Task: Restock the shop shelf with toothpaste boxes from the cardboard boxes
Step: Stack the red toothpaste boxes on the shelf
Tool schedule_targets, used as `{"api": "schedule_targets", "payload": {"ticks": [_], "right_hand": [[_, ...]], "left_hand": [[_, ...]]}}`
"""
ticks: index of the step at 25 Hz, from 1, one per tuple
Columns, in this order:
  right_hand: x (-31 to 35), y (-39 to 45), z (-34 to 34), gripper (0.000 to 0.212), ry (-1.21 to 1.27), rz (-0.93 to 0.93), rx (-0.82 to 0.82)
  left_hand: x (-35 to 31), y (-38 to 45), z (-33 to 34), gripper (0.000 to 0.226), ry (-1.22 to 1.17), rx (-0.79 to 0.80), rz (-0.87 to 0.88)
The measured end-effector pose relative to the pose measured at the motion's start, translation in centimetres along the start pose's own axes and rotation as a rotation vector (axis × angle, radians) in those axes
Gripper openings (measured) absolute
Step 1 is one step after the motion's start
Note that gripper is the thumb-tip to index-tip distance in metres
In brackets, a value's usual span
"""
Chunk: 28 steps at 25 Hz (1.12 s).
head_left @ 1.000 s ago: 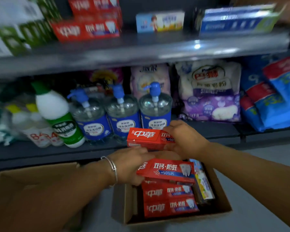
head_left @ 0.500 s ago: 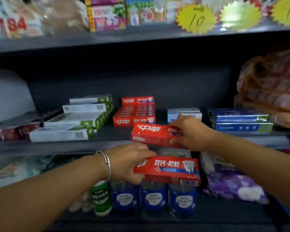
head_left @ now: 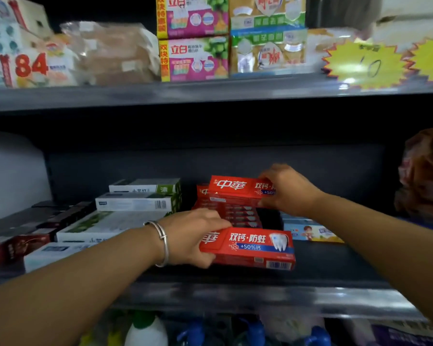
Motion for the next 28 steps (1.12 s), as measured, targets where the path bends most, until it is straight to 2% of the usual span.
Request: {"api": "schedule_targets", "payload": {"ticks": [3,12,22,24,26,28], "right_hand": [[-0.6,4.6,0.4,0.058,0.003,0.026,-0.011],[-0.9,14.4,5.4,0.066,-0.115,-0.023,0.157],[-2.8,20.7,8.3,0.064,-0.167,-0.017,0.2],[-3.2,22.0,9.6,0.058,-0.247,-0.049,0.218],[-3.4,22.5,10.5,0.04,-0.329,-0.113,0.219],[-3.3,23.4,10.9,0.029,-0.302,-0.194,0.145]], "left_hand": [[3.2,2.0,0.1,0.063,-0.017,0.001,-0.008],[10.2,6.4,0.9,0.063,-0.073,-0.043,0.019],[13.1,10.4,1.8,0.062,-0.063,-0.057,0.033],[13.4,11.0,2.0,0.062,-0.071,-0.052,0.039],[13.6,11.5,2.0,0.059,-0.092,-0.041,0.056],[13.9,11.7,2.1,0.058,-0.116,-0.031,0.066]]}}
Point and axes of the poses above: each hand's wrist, its own y-axis towards the middle knuckle, its own z-axis out of the palm, x = y × z, the point moved 5 cm from there along y, towards the middle knuckle, and after that the axes turned 15 degrees about x, right-handed, at the moved point
